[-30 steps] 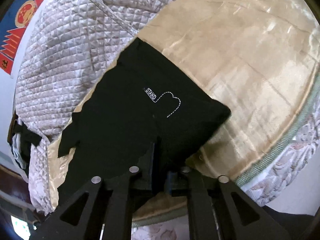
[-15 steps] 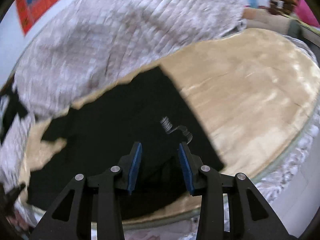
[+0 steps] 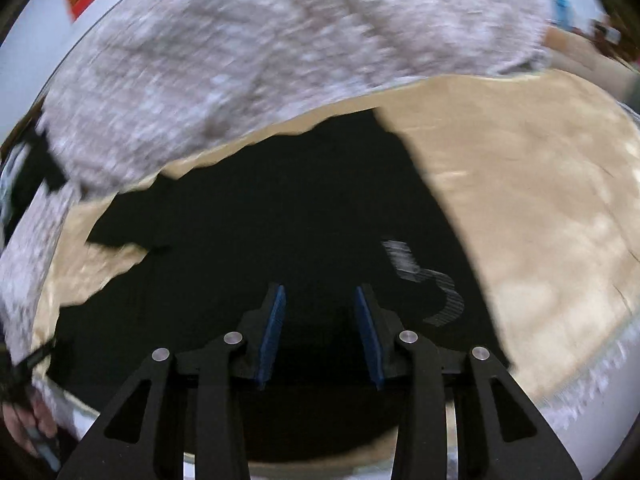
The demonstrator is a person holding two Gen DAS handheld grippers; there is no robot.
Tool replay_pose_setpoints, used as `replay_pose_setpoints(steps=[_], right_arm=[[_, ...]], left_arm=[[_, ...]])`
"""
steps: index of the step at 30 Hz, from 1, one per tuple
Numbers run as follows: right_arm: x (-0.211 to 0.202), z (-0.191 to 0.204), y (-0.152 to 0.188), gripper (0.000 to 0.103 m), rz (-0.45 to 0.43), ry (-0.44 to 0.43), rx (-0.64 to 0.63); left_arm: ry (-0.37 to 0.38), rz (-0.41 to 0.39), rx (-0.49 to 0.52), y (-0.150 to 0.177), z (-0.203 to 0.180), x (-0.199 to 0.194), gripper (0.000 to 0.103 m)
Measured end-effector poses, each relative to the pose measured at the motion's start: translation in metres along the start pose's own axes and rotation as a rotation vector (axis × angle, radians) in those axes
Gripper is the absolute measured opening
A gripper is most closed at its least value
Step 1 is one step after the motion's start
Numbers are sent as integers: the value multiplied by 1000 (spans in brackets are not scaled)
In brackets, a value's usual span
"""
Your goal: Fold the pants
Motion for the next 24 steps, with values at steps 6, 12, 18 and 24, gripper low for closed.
replay_pose_setpoints(steps=[6, 12, 18, 24], right_arm=[[51, -14, -9, 37, 131, 85, -47], [27, -24, -17, 38, 21, 52, 13], [36, -10, -18, 38, 18, 16, 4], [54, 32, -9, 38, 54, -21, -130]], left_arm=[[-47, 59, 48, -4, -9, 41, 36], [-54, -2, 29, -6, -7, 25, 36], [-69, -15, 38, -5, -14, 24, 37], [-75, -28, 85, -3, -24, 25, 38]])
Point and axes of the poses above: each gripper's, at about its wrist camera, not at the fingertips, and x roughly the way its jaws point, z to its left, y to its underside, the point moved 2 cm from there along x, roughly the way its jaws point, and after that the axes turned 11 degrees about -y, right-handed, at the moved point
